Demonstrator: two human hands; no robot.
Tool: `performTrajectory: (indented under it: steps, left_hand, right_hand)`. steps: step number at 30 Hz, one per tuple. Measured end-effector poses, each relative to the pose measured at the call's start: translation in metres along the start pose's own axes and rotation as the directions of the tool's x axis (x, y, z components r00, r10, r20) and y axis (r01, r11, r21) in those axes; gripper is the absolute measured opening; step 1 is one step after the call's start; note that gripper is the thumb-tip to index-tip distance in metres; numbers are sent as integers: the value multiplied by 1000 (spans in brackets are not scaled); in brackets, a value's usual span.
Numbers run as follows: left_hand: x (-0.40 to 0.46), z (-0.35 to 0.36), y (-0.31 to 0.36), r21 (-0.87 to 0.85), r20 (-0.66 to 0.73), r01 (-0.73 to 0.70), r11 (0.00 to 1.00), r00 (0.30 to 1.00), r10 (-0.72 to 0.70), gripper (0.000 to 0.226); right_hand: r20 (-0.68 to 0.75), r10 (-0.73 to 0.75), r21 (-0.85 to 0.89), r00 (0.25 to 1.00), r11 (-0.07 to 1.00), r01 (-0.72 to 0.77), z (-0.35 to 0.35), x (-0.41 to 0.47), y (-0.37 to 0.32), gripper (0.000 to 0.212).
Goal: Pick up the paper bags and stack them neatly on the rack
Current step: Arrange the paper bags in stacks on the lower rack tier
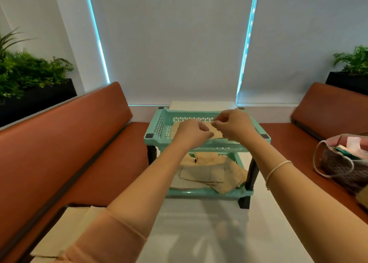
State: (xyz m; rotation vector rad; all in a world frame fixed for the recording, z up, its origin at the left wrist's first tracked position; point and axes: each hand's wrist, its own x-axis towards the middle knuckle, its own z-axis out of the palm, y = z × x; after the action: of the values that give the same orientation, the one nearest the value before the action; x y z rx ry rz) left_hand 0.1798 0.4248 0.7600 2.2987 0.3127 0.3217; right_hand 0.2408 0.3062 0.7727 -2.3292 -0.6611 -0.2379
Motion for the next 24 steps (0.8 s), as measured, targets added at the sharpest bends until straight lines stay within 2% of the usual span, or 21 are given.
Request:
performTrajectory:
  steps: [2, 4, 8, 10, 15, 19, 24]
  left_hand:
    - [-11, 6, -6, -33, 20, -4, 999, 1000, 5, 7]
    - [-21, 13, -16, -61, 58, 10, 998, 998, -6, 7]
    - [-33, 33, -47, -26, 153, 60, 998, 987, -55, 16]
    - [-32, 46, -65, 51, 174, 111, 993, 978, -118, 24]
    - [-30, 68, -98, 189, 219, 212, 959, 943, -252, 34]
    - [-21, 77, -108, 309, 197, 249, 918, 927, -318, 32]
    - [-4, 88, -119, 255, 172, 293, 921, 924, -341, 28]
  right_hand:
    - [107, 0, 121, 994, 993, -13, -2, -17, 0, 10]
    - [203, 5, 157, 979, 987, -37, 1, -31, 6, 8]
    - [421, 52, 76, 906, 993, -92, 25, -49, 34, 6]
    - [489, 108, -23, 865, 994, -111, 41, -55, 52, 15]
    - [492, 278, -274, 825, 949, -156, 76, -55, 86, 41]
    - [448, 358, -324, 819, 919, -225, 99, -46, 101, 50]
    - [393, 347, -404, 852, 897, -179, 123, -24, 112, 53]
